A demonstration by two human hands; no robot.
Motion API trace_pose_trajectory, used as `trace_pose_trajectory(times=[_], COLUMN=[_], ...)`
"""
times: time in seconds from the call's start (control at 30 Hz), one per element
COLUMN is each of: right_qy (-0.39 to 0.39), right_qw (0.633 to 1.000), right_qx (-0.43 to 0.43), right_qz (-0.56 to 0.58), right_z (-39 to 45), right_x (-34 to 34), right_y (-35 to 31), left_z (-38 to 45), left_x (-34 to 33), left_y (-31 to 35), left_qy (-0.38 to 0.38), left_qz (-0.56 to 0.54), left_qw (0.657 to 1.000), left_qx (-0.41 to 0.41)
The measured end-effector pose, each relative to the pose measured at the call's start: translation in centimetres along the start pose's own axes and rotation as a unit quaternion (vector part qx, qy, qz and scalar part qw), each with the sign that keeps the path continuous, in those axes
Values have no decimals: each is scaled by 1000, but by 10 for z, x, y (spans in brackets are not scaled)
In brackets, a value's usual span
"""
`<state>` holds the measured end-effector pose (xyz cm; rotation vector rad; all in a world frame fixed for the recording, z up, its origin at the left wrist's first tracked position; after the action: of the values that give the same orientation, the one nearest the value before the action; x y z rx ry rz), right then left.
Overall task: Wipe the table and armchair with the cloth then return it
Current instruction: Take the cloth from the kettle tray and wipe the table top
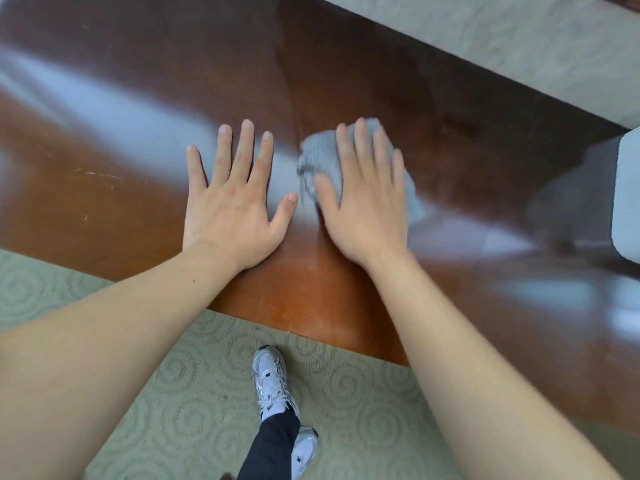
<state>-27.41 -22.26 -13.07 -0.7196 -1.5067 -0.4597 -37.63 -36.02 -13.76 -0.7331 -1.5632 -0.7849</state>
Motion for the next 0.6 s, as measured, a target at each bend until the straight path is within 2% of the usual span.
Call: trace_pose_trajectory(times=[0.13,0.23,0.37,0.47,0.6], right_qy=[-20,-17,-5,3,-18], right_qw=[1000,1000,1000,999,1000], right_qx=[-9,-10,-18,-31,3], right_qz=[19,1,-4,-4,-2], right_z=[-124,-150,-86,-2,107], right_x=[-12,-19,-16,-11,-3], right_y=[1,-1,-8,-18,-35], left_z=[1,0,0,0,1], left_x=[-1,-1,-1,-2,-2], left_y=[-1,-1,-2,-2,-2], left_qy=[-3,-1,4,3,4], left_qz=[2,1,-8,-7,-5], left_qw=[1000,1000,1000,1000,1000], left_qx=[2,2,14,13,9])
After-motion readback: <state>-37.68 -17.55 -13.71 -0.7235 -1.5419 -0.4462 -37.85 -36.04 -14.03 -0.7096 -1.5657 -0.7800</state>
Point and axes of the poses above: each hand's wrist, its own z-axis towards the middle knuckle, its own x-axis out of the back of the hand, y = z × x, the point moved 5 cm from there along z, towards the middle knuckle, and after that the axes turned 7 degrees about -x, right-handed, at the moved point
